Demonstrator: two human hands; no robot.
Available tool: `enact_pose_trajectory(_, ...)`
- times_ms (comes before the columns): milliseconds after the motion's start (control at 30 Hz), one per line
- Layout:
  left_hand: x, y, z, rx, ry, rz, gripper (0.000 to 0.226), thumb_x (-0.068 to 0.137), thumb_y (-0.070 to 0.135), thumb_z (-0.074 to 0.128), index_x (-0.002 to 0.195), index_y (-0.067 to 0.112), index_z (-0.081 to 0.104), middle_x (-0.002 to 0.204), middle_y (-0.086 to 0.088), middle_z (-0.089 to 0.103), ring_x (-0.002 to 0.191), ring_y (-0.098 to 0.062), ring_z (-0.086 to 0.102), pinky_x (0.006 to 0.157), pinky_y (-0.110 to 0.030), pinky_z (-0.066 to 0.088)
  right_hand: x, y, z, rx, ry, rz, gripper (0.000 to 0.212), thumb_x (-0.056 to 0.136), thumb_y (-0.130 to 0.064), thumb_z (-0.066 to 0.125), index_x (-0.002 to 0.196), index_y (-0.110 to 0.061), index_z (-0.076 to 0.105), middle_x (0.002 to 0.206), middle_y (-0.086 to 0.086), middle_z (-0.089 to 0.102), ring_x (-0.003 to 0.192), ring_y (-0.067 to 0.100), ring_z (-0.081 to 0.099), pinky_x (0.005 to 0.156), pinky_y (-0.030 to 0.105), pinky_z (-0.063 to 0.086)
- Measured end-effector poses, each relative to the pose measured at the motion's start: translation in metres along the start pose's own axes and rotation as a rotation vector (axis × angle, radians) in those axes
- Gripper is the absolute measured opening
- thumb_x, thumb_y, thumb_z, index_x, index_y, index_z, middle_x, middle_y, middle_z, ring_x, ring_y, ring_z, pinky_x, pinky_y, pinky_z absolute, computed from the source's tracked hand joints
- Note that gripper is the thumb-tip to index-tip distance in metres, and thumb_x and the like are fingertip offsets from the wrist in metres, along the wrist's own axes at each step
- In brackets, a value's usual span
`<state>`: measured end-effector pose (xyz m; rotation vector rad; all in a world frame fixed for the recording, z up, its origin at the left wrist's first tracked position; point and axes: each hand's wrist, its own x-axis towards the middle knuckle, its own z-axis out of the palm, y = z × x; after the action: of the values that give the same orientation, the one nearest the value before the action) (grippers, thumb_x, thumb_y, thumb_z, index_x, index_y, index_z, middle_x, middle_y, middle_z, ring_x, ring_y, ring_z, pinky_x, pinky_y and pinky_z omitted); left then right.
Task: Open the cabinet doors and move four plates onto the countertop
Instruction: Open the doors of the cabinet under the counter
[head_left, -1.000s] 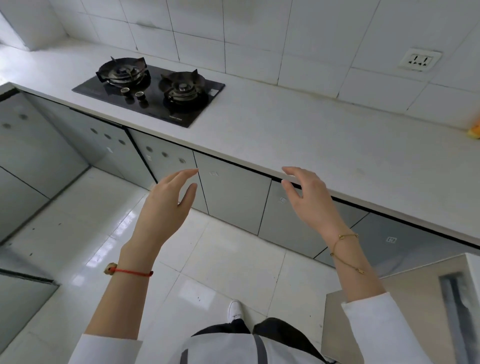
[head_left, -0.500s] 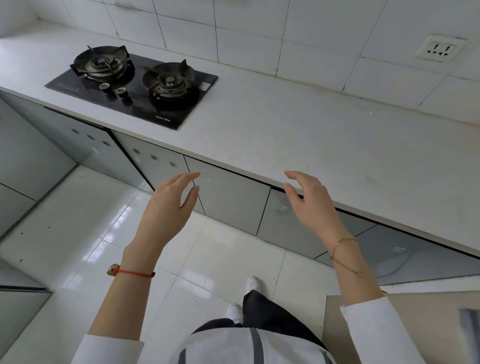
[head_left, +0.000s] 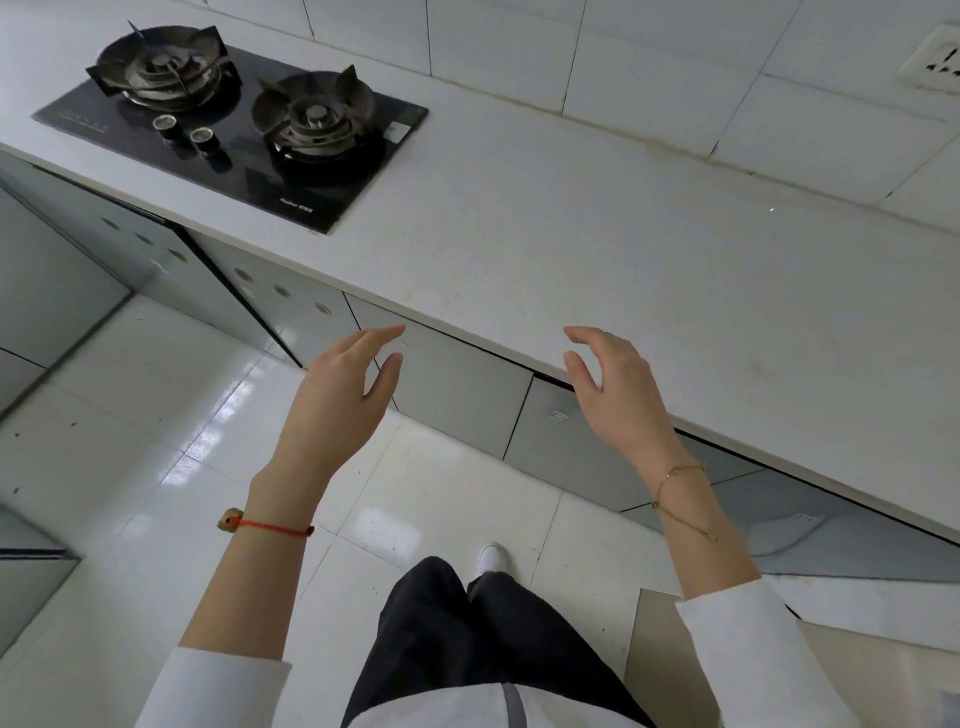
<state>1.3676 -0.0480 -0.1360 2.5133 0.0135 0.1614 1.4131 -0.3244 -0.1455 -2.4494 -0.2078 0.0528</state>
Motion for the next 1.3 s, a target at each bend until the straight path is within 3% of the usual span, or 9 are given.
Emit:
enact_pose_trajectory(300, 0.002, -0.059, 0.087, 0.002, -0.028, 0.008, 0.036, 0.1, 0.029, 0.046, 0.134, 0.021, 0.055, 0.132, 0.003, 0.06, 0.122, -0.016, 0.056, 0.099, -0.024, 0.042, 0.006, 0.059, 0.076, -0.009, 0.04, -0.034, 0.036, 0.101, -0.028, 0.042, 0.134, -0.016, 0.051, 0.133, -0.003, 0.056, 0.127, 0.013, 0.044, 0.101, 0.015, 0.028)
enact_pose_trajectory(467, -0.001, -0.099, 0.154, -0.011, -0.011, 0.036, 0.035, 0.1, 0.027, 0.048, 0.133, 0.019, 0.056, 0.131, 0.002, 0.061, 0.121, -0.016, 0.057, 0.101, -0.029, 0.045, 0.008, 0.107, 0.131, -0.015, 0.093, -0.072, 0.036, 0.101, -0.027, 0.043, 0.133, -0.016, 0.051, 0.132, -0.002, 0.057, 0.126, 0.014, 0.047, 0.104, 0.019, 0.03)
enact_pose_trajectory(633, -0.004, -0.138, 0.223, -0.014, 0.04, 0.08, 0.034, 0.1, 0.028, 0.048, 0.132, 0.022, 0.056, 0.131, 0.005, 0.061, 0.102, -0.023, 0.062, 0.091, -0.023, 0.043, 0.014, 0.151, 0.177, -0.026, 0.218, -0.16, 0.035, 0.1, -0.025, 0.044, 0.132, -0.014, 0.053, 0.131, -0.001, 0.058, 0.125, 0.014, 0.048, 0.104, 0.017, 0.031)
enact_pose_trajectory(767, 0.005, -0.165, 0.271, -0.034, 0.088, 0.164, 0.034, 0.1, 0.028, 0.048, 0.132, 0.022, 0.056, 0.13, 0.007, 0.061, 0.119, -0.013, 0.057, 0.096, -0.017, 0.037, 0.022, 0.179, 0.205, -0.052, 0.345, -0.263, 0.035, 0.101, -0.026, 0.044, 0.132, -0.014, 0.053, 0.13, -0.001, 0.059, 0.123, 0.014, 0.049, 0.106, 0.022, 0.035)
enact_pose_trajectory(867, 0.014, -0.177, 0.3, -0.039, 0.155, 0.24, 0.034, 0.1, 0.026, 0.048, 0.132, 0.019, 0.057, 0.128, 0.005, 0.062, 0.12, -0.012, 0.057, 0.099, -0.017, 0.038, 0.025, 0.197, 0.224, -0.049, 0.459, -0.342, 0.035, 0.101, -0.027, 0.044, 0.131, -0.012, 0.055, 0.129, 0.0, 0.061, 0.121, 0.015, 0.052, 0.107, 0.032, 0.04)
enact_pose_trajectory(967, 0.023, -0.182, 0.32, -0.041, 0.208, 0.31, 0.033, 0.1, 0.025, 0.048, 0.131, 0.018, 0.058, 0.125, 0.004, 0.064, 0.117, -0.011, 0.058, 0.096, -0.006, 0.034, 0.027, 0.21, 0.24, -0.035, 0.528, -0.387, 0.035, 0.101, -0.027, 0.044, 0.129, -0.011, 0.056, 0.127, 0.0, 0.062, 0.12, 0.015, 0.055, 0.105, 0.032, 0.042)
enact_pose_trajectory(1133, 0.031, -0.182, 0.335, -0.071, 0.296, 0.4, 0.033, 0.1, 0.028, 0.048, 0.131, 0.02, 0.057, 0.124, 0.005, 0.064, 0.117, -0.012, 0.059, 0.099, -0.027, 0.045, 0.03, 0.219, 0.252, -0.024, 0.622, -0.438, 0.035, 0.101, -0.028, 0.044, 0.13, -0.013, 0.055, 0.127, -0.002, 0.061, 0.121, 0.013, 0.054, 0.104, 0.029, 0.042)
enact_pose_trajectory(1300, 0.044, -0.174, 0.336, -0.16, 0.352, 0.431, 0.032, 0.099, 0.027, 0.048, 0.129, 0.021, 0.059, 0.119, 0.008, 0.065, 0.107, -0.005, 0.06, 0.092, -0.025, 0.048, 0.036, 0.21, 0.249, -0.037, 0.656, -0.454, 0.035, 0.1, -0.027, 0.045, 0.132, -0.014, 0.053, 0.126, -0.003, 0.061, 0.121, 0.013, 0.051, 0.104, 0.023, 0.039)
